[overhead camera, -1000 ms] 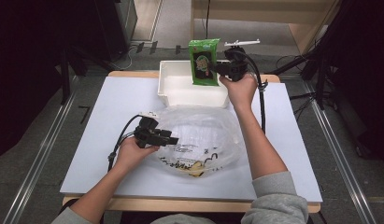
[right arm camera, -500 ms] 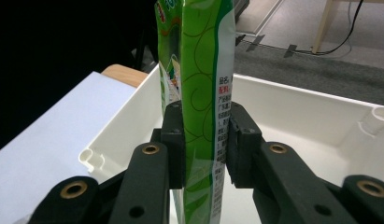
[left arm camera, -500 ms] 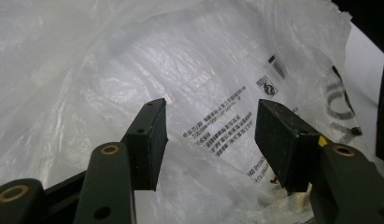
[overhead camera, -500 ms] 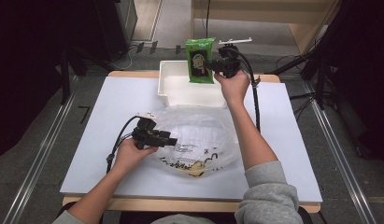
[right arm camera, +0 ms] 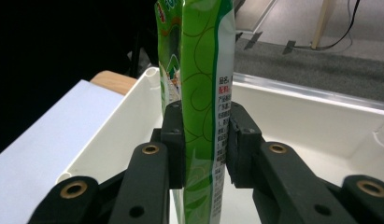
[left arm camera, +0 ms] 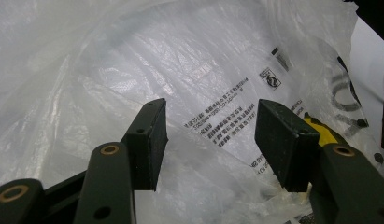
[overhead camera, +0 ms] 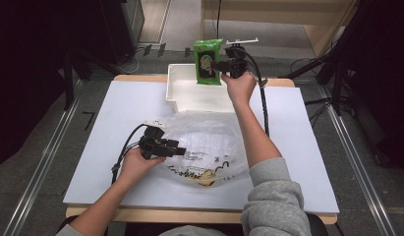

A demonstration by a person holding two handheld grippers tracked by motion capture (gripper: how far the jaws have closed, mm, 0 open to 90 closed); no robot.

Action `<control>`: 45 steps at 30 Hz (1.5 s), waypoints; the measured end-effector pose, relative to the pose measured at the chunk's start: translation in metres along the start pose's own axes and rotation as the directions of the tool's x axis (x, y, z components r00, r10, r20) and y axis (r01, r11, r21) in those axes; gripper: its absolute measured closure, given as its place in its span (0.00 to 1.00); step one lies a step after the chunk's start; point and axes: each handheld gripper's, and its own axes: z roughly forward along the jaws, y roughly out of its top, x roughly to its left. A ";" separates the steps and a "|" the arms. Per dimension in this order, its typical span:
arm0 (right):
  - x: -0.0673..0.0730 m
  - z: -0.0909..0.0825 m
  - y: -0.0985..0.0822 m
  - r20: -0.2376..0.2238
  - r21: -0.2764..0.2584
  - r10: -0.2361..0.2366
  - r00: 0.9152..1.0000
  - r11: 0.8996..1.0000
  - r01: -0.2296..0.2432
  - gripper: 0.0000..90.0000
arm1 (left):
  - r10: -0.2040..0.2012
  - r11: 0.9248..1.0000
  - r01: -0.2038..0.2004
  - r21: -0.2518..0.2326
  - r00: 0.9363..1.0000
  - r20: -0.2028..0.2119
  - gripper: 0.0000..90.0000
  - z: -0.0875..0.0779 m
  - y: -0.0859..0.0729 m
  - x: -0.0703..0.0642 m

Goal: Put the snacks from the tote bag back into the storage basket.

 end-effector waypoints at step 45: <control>-0.019 0.072 -0.012 0.093 0.058 -0.001 0.996 0.998 -0.005 0.82 | -0.004 1.000 0.004 0.001 1.000 0.012 0.50 0.001 -0.001 0.001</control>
